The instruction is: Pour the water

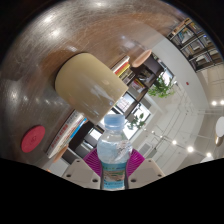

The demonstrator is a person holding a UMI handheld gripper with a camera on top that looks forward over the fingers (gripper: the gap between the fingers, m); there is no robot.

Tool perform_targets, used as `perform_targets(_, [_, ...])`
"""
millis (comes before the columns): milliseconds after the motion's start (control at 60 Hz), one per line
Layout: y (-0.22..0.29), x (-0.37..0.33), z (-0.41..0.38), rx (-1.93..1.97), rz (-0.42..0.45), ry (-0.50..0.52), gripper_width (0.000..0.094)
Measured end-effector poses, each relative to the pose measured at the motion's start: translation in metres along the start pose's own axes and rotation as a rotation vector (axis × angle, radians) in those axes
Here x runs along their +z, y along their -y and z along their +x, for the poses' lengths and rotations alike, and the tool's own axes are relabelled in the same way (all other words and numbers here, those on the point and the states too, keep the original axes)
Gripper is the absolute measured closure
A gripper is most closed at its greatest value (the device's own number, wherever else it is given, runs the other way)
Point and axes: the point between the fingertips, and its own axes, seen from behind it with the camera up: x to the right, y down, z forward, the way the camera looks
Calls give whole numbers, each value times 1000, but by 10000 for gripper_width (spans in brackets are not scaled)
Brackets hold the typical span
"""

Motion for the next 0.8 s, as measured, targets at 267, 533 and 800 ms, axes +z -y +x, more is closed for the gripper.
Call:
perform_targets(267, [0,-1,2,142,4,-2,669])
perform_targets(533, [-53,-8,46,1128,-83,16,667])
perform_targets(800, [-76,-13,-6,2024,-148,142,652])
